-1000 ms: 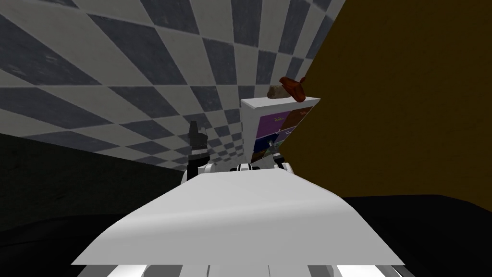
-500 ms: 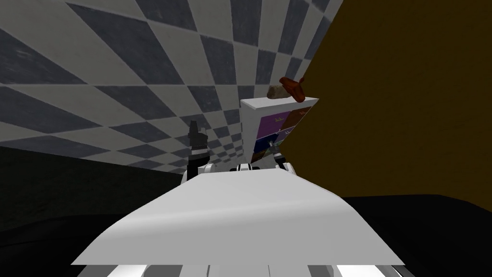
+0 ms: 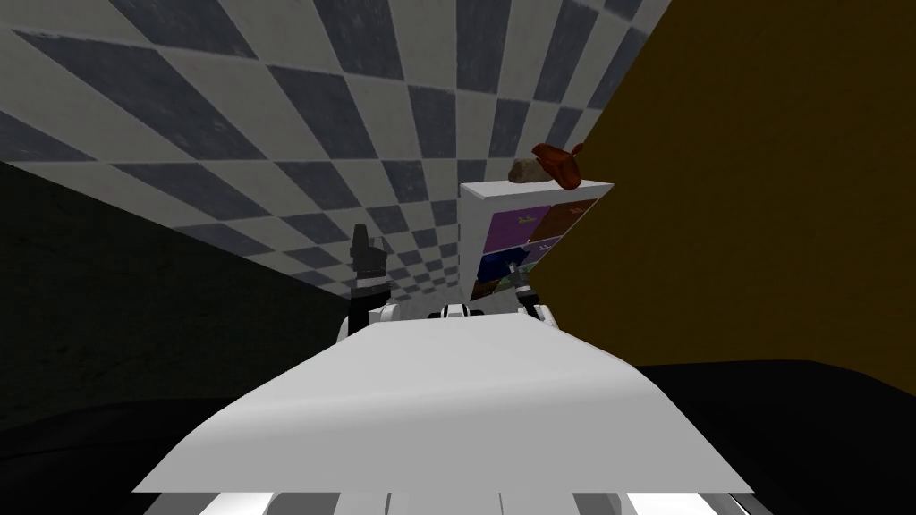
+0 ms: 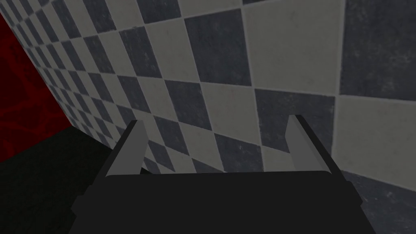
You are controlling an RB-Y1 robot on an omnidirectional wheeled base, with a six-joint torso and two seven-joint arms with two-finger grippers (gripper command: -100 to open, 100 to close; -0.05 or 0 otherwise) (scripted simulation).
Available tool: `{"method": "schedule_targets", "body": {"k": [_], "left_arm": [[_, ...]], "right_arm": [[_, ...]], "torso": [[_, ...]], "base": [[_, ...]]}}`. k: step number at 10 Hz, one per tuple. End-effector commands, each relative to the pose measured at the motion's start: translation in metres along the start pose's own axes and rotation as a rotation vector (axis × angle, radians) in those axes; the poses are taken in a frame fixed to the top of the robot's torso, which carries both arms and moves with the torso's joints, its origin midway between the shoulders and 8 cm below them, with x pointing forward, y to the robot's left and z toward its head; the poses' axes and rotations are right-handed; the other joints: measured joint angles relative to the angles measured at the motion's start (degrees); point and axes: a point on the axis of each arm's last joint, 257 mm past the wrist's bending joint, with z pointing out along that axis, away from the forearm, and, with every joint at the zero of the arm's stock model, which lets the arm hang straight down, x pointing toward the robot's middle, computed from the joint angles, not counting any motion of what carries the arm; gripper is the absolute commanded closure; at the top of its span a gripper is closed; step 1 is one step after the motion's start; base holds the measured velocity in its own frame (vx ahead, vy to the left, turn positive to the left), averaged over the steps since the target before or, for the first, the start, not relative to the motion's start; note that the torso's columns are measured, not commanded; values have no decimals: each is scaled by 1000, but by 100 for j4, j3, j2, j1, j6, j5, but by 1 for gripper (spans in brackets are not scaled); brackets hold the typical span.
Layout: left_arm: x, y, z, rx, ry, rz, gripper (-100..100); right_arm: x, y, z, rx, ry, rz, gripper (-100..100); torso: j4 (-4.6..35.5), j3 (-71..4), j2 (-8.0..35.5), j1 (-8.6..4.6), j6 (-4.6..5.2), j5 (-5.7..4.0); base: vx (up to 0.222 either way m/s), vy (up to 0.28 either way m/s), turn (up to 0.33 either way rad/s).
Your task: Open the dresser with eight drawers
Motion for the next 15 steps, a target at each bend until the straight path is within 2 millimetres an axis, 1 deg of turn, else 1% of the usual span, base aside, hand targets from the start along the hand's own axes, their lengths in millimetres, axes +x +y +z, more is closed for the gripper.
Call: {"method": "schedule_targets", "body": {"k": [1,2,3,4,5,6,7,8,9,10,11,12,13,14,15], "left_arm": [[0,0,0,0,0,0,0],[0,0,0,0,0,0,0],[0,0,0,0,0,0,0],[0,0,0,0,0,0,0],[0,0,0,0,0,0,0],[0,0,0,0,0,0,0],[0,0,0,0,0,0,0],[0,0,0,0,0,0,0],[0,0,0,0,0,0,0],[0,0,0,0,0,0,0],[0,0,0,0,0,0,0],[0,0,0,0,0,0,0],[0,0,0,0,0,0,0],[0,0,0,0,0,0,0],[0,0,0,0,0,0,0]], "right_arm": [[19,-8,-4,15,39,-16,100],[21,-12,-4,31,48,4,100],[36,-14,-8,21,77,-32,100],[39,-18,-8,38,88,-10,100],[40,-19,-8,44,92,-2,100],[56,-23,-13,38,124,-31,100],[59,-27,-13,54,134,-9,100],[74,-29,-18,43,163,-44,100],[77,-33,-18,59,174,-21,100],[77,-34,-19,64,177,-15,100],[93,-37,-23,56,209,-42,100],[96,-41,-24,71,219,-21,100],[110,-43,-29,58,247,-54,100],[113,-47,-30,74,258,-31,100],[127,-50,-35,60,286,-64,100]], "torso": [[3,-5,-7,-1,5,5],[8,3,7,2,-16,4],[10,9,17,1,-3,5],[6,17,28,-2,-9,-2],[7,13,21,-4,4,1],[11,0,2,-2,8,11],[8,4,10,3,-10,6],[10,6,13,5,-8,7],[10,12,22,12,-18,6],[11,10,18,13,-6,10],[12,2,7,11,4,15],[11,7,15,14,-22,10],[11,10,19,26,-13,12],[11,13,23,38,-30,11],[9,10,18,37,-20,11]], "base": [[-83,1,316],[-91,-9,197],[-122,-19,279],[-111,-13,146],[-49,12,19],[-88,20,283],[-83,-3,187],[-109,-2,332],[-98,-6,180],[-43,7,5],[-85,2,330],[-91,7,181],[-111,25,292],[-107,16,150],[-147,23,322]]}}
